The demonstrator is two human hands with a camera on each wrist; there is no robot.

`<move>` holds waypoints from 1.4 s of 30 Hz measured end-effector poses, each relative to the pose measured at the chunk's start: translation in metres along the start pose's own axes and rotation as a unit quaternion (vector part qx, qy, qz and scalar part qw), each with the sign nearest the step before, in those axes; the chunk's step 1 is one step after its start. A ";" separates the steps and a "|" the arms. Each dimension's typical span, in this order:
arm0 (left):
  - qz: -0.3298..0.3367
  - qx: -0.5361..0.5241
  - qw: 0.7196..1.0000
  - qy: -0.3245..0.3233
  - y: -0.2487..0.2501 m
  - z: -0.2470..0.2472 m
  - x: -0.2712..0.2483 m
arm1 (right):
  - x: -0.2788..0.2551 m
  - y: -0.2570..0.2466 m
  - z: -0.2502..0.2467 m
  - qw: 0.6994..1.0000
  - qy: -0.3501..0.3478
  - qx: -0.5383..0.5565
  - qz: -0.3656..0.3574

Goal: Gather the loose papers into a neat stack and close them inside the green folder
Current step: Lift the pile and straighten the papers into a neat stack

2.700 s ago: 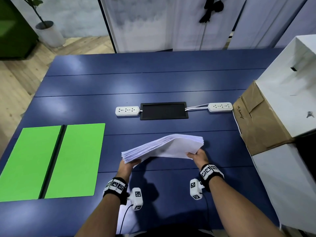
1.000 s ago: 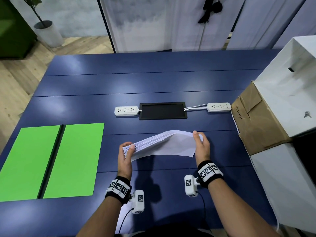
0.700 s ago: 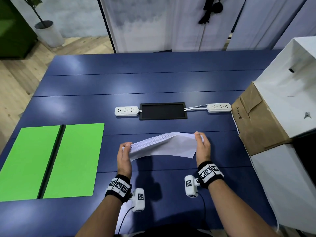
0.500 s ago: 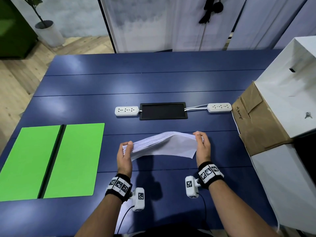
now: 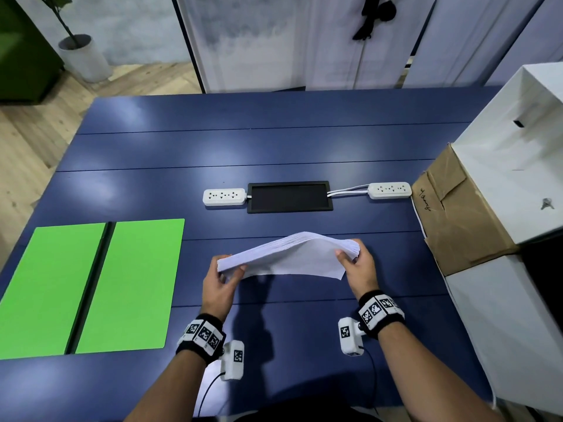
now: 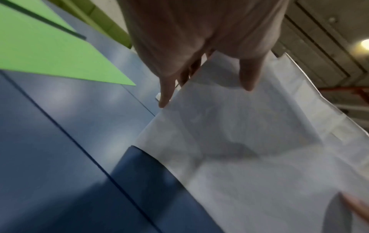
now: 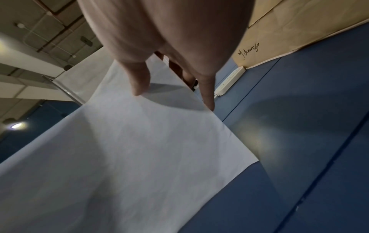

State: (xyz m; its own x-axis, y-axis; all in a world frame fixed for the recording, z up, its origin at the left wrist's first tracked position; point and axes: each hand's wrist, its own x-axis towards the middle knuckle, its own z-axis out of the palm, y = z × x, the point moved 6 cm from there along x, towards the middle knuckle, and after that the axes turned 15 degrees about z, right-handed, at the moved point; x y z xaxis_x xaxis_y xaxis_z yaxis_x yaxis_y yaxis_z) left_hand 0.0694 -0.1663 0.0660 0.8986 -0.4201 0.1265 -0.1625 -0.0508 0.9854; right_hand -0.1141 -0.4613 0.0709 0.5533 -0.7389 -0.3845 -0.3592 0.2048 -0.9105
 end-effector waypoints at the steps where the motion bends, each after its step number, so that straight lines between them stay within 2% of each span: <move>1: -0.002 -0.015 1.000 0.009 0.001 0.000 0.002 | -0.001 -0.002 0.000 1.000 0.005 -0.001 -0.006; 8: -0.022 -0.060 0.997 0.034 0.003 -0.003 0.003 | -0.004 -0.001 0.001 1.000 0.008 0.015 -0.022; 12: -0.063 -0.035 0.997 0.013 -0.009 0.002 0.001 | -0.002 0.019 0.006 0.997 -0.026 0.051 0.044; 15: -0.085 -0.030 0.996 0.011 -0.016 0.007 0.002 | 0.002 0.030 0.009 0.994 -0.018 0.060 0.089; 19: -0.086 -0.022 0.996 0.010 -0.026 0.005 0.005 | 0.006 0.029 0.006 0.995 -0.004 0.062 0.080; 25: -0.146 -0.010 0.989 -0.017 -0.033 0.003 0.004 | 0.013 0.037 0.008 0.996 0.004 0.039 0.086; 27: -0.121 -0.008 0.992 -0.016 -0.017 0.000 0.009 | 0.018 0.039 0.006 0.995 0.015 0.035 0.087; 29: -0.043 0.013 0.999 -0.019 0.006 -0.008 0.015 | 0.021 0.041 0.006 0.996 0.014 0.032 0.086; 31: 0.056 0.099 0.992 -0.052 0.033 -0.015 0.022 | 0.022 0.043 0.006 0.995 0.015 0.035 0.089; 32: 0.104 0.167 0.978 -0.076 0.046 -0.013 0.026 | 0.022 0.043 0.006 0.995 0.015 0.038 0.088; 33: 0.151 0.250 0.950 -0.109 0.059 -0.005 0.031 | 0.022 0.043 0.005 0.995 0.015 0.037 0.088; 35: 0.221 0.421 0.857 -0.199 0.081 0.030 0.040 | 0.022 0.044 0.004 0.995 0.011 0.040 0.087; 36: 0.224 0.477 0.814 -0.246 0.087 0.053 0.042 | 0.022 0.045 0.004 0.995 0.008 0.042 0.088; 37: 0.211 0.511 0.783 -0.284 0.089 0.075 0.045 | 0.021 0.044 0.005 0.995 0.005 0.042 0.089; 39: 0.177 0.543 0.751 -0.332 0.090 0.113 0.049 | 0.020 0.043 0.005 0.995 0.004 0.041 0.091; 42: 0.127 0.556 0.732 -0.372 0.088 0.146 0.053 | 0.019 0.042 0.006 0.995 -0.003 0.043 0.095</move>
State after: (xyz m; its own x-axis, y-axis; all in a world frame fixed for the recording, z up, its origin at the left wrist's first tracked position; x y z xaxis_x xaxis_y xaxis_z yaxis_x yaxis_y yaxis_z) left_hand 0.0431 -0.3251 0.1430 0.3785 -0.9004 -0.2145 -0.8893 -0.4180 0.1855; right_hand -0.1139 -0.4632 0.0241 0.4859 -0.6786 -0.5507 -0.3921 0.3939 -0.8313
